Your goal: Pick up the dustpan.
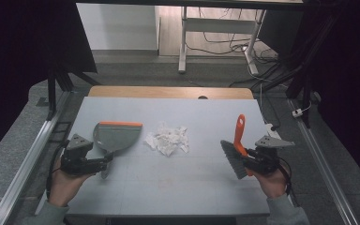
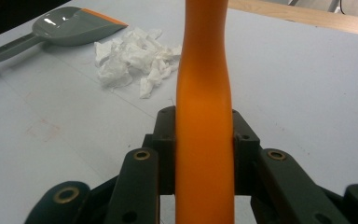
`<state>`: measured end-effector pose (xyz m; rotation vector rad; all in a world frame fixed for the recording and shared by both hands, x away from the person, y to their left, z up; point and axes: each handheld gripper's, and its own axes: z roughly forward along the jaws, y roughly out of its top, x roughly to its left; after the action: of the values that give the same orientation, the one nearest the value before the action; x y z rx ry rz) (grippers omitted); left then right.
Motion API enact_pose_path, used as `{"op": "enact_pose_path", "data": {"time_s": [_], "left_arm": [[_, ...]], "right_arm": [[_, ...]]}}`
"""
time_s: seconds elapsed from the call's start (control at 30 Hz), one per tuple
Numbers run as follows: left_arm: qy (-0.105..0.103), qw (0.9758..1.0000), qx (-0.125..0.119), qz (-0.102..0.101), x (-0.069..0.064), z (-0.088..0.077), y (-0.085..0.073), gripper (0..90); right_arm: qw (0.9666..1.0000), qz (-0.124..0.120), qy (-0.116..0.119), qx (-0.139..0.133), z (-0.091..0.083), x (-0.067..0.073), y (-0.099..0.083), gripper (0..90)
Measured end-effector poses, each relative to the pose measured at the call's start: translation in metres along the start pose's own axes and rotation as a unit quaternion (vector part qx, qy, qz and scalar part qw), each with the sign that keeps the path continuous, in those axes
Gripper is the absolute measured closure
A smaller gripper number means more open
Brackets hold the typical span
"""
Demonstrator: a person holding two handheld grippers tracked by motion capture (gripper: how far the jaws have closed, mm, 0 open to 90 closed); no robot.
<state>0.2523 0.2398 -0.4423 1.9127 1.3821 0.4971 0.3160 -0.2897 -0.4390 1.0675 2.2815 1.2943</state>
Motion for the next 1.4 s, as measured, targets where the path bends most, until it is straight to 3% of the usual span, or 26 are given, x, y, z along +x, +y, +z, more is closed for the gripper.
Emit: {"op": "enact_pose_path", "data": {"time_s": [0.1, 0.17, 0.3, 0.4, 0.6, 0.87, 1.2, 1.4], "left_arm": [[-0.003, 0.9997, 0.011, -0.019, 0.005, 0.008, 0.001, 16.0], [-0.015, 0.9981, 0.028, -0.053, 0.015, 0.020, 0.000, 15.8], [0.003, 0.9969, 0.047, -0.062, 0.021, 0.033, -0.002, 15.1], [0.028, 0.9954, 0.071, -0.058, 0.023, 0.045, -0.003, 14.9], [0.026, 0.9930, 0.094, -0.065, 0.023, 0.062, -0.003, 13.4], [0.039, 0.9896, 0.122, -0.065, 0.023, 0.077, -0.007, 13.2], [0.047, 0.9866, 0.140, -0.070, 0.022, 0.091, -0.013, 15.7], [0.046, 0.9880, 0.129, -0.071, 0.022, 0.096, -0.014, 25.2]], "right_arm": [[1.0000, 0.001, 0.000, 0.002, 0.000, 0.000, 0.000, 70.2], [1.0000, 0.001, 0.002, 0.002, 0.001, 0.001, 0.000, 70.2], [1.0000, 0.003, 0.004, 0.003, 0.002, 0.001, -0.001, 70.2], [1.0000, 0.003, 0.003, 0.003, 0.002, 0.000, -0.001, 70.2], [1.0000, 0.001, 0.004, 0.005, 0.004, 0.002, -0.001, 70.2], [1.0000, -0.002, 0.004, 0.007, 0.006, 0.004, -0.001, 70.2], [0.9999, -0.004, 0.005, 0.013, 0.009, 0.005, -0.002, 70.2], [0.9999, -0.003, 0.003, 0.014, 0.008, 0.005, -0.002, 70.2]]}}
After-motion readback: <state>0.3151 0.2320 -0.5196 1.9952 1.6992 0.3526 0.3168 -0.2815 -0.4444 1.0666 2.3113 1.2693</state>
